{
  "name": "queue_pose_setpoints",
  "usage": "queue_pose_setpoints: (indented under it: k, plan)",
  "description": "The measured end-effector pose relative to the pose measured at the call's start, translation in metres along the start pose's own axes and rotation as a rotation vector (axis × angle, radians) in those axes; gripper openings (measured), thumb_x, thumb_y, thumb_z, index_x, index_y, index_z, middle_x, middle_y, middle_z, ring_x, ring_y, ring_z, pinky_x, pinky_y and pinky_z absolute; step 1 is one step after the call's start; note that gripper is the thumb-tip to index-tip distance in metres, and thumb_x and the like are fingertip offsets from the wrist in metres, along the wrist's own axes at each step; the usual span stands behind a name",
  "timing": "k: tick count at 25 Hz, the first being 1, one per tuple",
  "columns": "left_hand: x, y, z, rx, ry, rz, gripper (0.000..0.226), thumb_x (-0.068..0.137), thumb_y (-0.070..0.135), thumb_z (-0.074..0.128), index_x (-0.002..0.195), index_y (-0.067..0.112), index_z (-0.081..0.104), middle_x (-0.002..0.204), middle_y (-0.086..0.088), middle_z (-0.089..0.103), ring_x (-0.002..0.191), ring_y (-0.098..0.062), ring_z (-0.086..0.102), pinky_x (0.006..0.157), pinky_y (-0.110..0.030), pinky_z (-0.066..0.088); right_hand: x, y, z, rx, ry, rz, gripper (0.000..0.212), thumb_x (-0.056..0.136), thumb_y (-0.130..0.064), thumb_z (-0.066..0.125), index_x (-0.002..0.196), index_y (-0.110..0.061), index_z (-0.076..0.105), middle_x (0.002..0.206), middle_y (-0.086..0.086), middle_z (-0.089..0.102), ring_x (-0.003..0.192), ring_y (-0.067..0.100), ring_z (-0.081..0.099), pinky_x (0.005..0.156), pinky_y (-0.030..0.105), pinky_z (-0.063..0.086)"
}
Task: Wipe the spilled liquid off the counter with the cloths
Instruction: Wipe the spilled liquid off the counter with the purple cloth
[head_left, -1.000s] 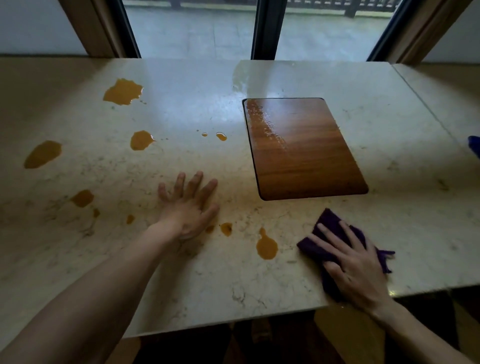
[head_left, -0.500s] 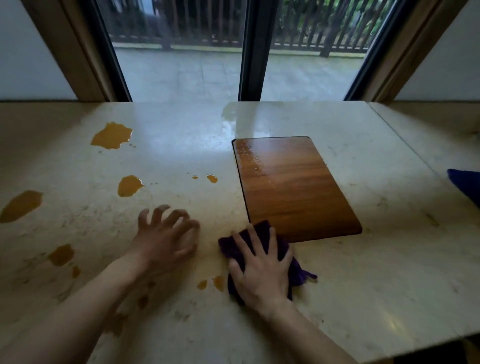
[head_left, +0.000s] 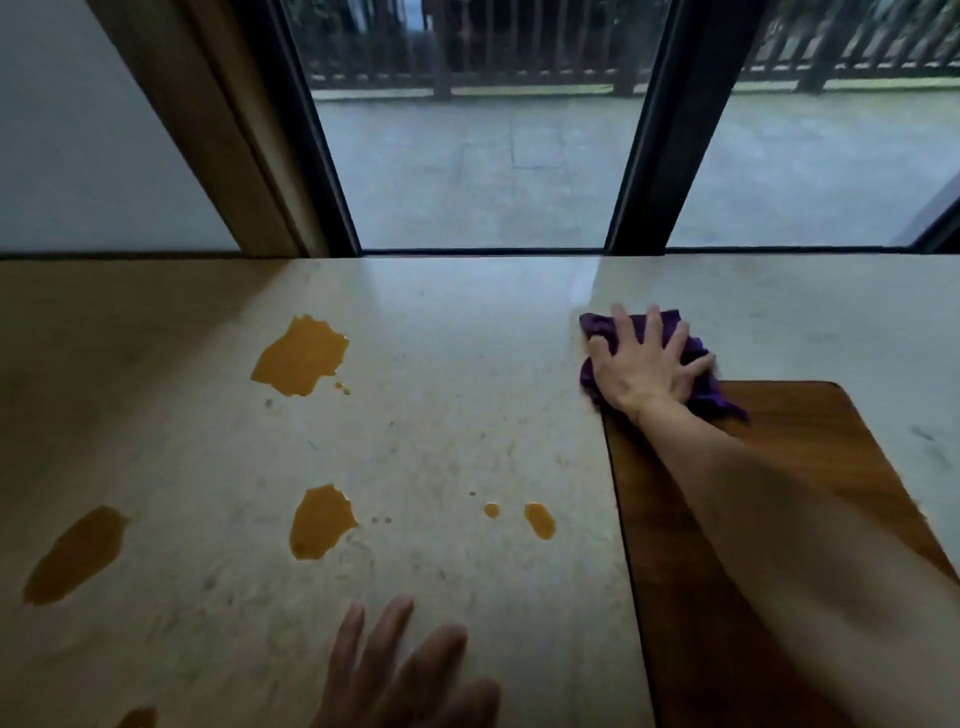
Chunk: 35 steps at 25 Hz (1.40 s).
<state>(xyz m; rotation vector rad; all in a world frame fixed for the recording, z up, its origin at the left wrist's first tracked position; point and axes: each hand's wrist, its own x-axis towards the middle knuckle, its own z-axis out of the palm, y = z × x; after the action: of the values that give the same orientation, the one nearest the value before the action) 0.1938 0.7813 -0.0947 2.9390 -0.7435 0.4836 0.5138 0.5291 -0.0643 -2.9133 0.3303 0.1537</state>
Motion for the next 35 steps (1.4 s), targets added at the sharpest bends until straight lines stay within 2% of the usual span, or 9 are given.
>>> queue_pose_setpoints:
  k: [5,9,15,20,24,28,30,33,35]
  plan:
    - [-0.001,-0.004,0.012,0.080,0.054,-0.038,0.051,0.081,0.060,0.055,0.130,0.050,0.045,0.125,0.018,0.054,0.113,-0.025,0.055,0.101,-0.052,0.037,0.087,-0.055,-0.009,0.017,-0.006,-0.018,0.060,0.093,-0.056,0.016,0.149,-0.038,0.026,0.164,0.001,0.012,0.148,0.038,0.000,0.109,0.072,-0.002]
    - [-0.006,-0.009,0.008,0.048,0.012,0.035,0.041,0.080,0.058,0.065,0.119,0.053,0.055,0.128,0.012,0.057,0.119,-0.033,0.055,0.093,-0.060,0.045,0.079,-0.093,-0.001,-0.037,-0.060,-0.428,0.054,0.092,-0.058,0.016,0.144,-0.054,0.029,0.162,-0.014,0.016,0.150,0.025,0.005,0.112,0.067,0.000]
    - [-0.011,-0.014,-0.008,-0.077,-0.065,0.072,0.037,0.089,0.054,0.054,0.125,0.045,0.056,0.137,-0.001,0.051,0.125,-0.042,0.051,0.099,-0.070,0.036,-0.055,-0.068,0.015,-0.069,-0.126,-0.780,0.055,0.091,-0.066,0.012,0.144,-0.060,0.019,0.162,-0.018,0.012,0.150,0.021,0.002,0.113,0.064,-0.003]
    - [-0.009,-0.013,-0.014,-0.090,-0.206,0.001,0.041,0.084,0.050,0.051,0.120,0.030,0.052,0.123,-0.004,0.047,0.127,-0.036,0.041,0.105,-0.067,0.033,-0.212,0.006,0.026,-0.125,-0.107,-0.883,0.053,0.095,-0.063,0.020,0.147,-0.056,0.016,0.162,-0.016,0.013,0.151,0.024,0.001,0.113,0.067,0.004]
    - [-0.005,-0.004,-0.033,-0.117,-0.317,-0.107,0.037,0.088,0.049,0.045,0.117,0.026,0.050,0.122,-0.005,0.050,0.123,-0.030,0.044,0.106,-0.059,0.033,-0.349,0.075,0.033,-0.169,-0.039,-0.734,0.058,0.091,-0.061,0.035,0.147,-0.058,0.019,0.160,-0.017,0.019,0.150,0.025,0.010,0.110,0.064,0.008]
    - [-0.017,0.015,-0.075,-0.097,-0.432,-0.226,0.045,0.092,0.048,0.037,0.132,0.029,0.047,0.138,-0.003,0.044,0.130,-0.027,0.041,0.115,-0.052,0.017,-0.489,0.115,0.030,-0.185,-0.070,-0.519,0.063,0.086,-0.065,0.037,0.147,-0.051,0.029,0.160,-0.013,0.026,0.149,0.021,0.011,0.104,0.060,0.020]
    - [-0.039,0.012,-0.093,-0.071,-0.423,-0.236,0.045,0.093,0.046,0.039,0.134,0.029,0.046,0.139,-0.003,0.045,0.128,-0.027,0.043,0.115,-0.051,0.018,-0.540,0.113,0.036,-0.126,-0.079,-0.363,0.056,0.091,-0.067,0.023,0.144,-0.052,0.034,0.160,-0.017,0.020,0.150,0.019,0.007,0.103,0.061,0.020]
    - [-0.073,-0.014,-0.101,-0.034,-0.415,-0.274,0.044,0.093,0.048,0.037,0.131,0.030,0.048,0.138,-0.003,0.048,0.123,-0.026,0.047,0.110,-0.049,0.026,-0.577,0.079,0.047,-0.090,-0.171,-0.099,0.054,0.091,-0.064,0.021,0.139,-0.051,0.041,0.149,-0.010,0.045,0.137,0.032,0.034,0.096,0.071,0.024]
    - [-0.091,-0.040,-0.102,-0.050,-0.407,-0.360,0.044,0.094,0.050,0.036,0.132,0.032,0.049,0.140,-0.002,0.048,0.125,-0.025,0.047,0.112,-0.050,0.025,-0.576,0.042,0.045,-0.071,-0.222,0.028,0.061,0.081,-0.065,0.014,0.142,-0.059,0.017,0.157,-0.014,0.030,0.142,0.030,0.027,0.101,0.074,0.019]
